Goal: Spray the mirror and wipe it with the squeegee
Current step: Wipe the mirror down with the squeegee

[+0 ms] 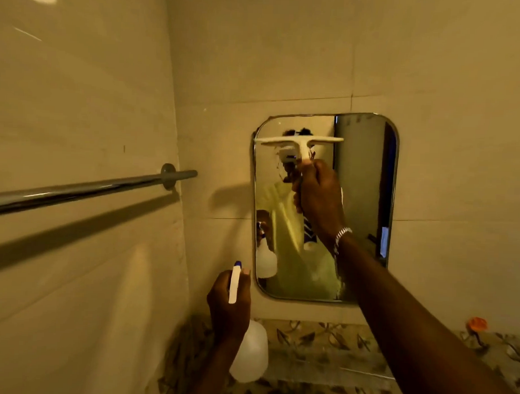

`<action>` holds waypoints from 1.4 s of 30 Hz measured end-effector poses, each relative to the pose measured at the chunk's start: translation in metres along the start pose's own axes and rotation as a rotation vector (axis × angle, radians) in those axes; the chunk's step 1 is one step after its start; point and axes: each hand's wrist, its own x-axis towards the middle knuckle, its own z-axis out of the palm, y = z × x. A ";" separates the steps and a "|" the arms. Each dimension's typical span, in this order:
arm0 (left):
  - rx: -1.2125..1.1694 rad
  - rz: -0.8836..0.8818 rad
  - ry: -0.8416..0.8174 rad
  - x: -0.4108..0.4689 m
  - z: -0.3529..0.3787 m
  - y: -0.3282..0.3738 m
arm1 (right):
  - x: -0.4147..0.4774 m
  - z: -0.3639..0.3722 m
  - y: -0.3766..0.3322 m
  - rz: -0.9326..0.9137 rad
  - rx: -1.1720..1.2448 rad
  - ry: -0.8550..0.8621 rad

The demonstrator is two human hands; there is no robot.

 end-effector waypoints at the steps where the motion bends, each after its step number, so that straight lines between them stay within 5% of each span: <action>1: -0.005 0.007 0.003 0.005 -0.002 0.001 | 0.009 0.007 -0.006 -0.028 -0.016 0.017; 22: -0.061 0.079 -0.012 0.039 -0.003 0.002 | 0.068 0.055 -0.008 -0.176 -0.378 0.134; 42: -0.048 0.082 -0.068 0.034 -0.011 -0.018 | -0.162 0.052 0.220 0.118 -0.321 0.192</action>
